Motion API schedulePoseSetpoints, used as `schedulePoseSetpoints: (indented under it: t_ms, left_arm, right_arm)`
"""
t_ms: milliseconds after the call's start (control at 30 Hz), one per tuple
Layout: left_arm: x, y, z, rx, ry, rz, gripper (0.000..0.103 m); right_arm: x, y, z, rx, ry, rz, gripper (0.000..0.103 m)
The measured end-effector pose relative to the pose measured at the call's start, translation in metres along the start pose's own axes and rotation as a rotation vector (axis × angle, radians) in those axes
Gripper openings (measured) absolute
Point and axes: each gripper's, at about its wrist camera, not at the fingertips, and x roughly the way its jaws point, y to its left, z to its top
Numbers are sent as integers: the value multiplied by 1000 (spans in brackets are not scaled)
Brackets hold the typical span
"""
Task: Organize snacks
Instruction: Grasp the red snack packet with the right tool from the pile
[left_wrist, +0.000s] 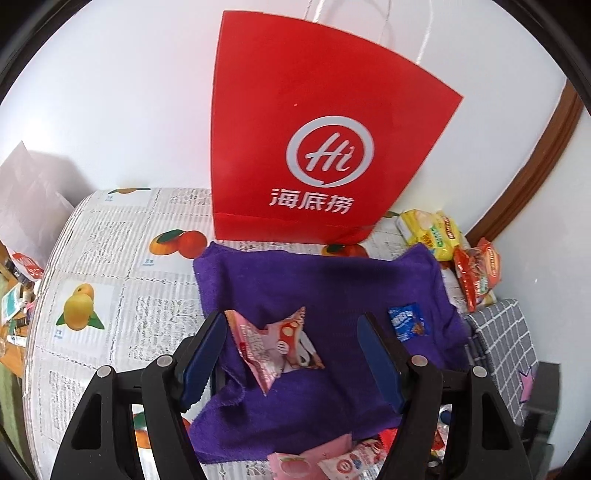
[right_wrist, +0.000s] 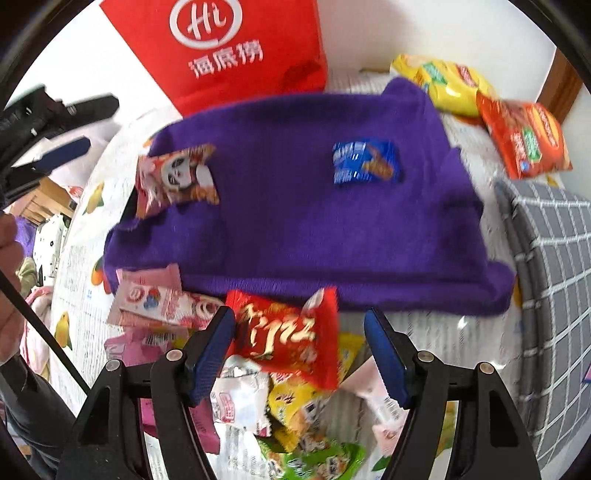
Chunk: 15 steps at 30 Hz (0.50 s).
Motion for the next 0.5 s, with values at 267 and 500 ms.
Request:
schedulePoseSetpoints:
  t_ms: [267,500]
  left_arm:
    - [-3,-8,-2,28,4,-26,72]
    - [-7,-9,-2,29,3,-41,72]
  right_arm:
    - [13,17,-1,-37,48,-52,72]
    - [15,33,-3,-117,57,-78,72]
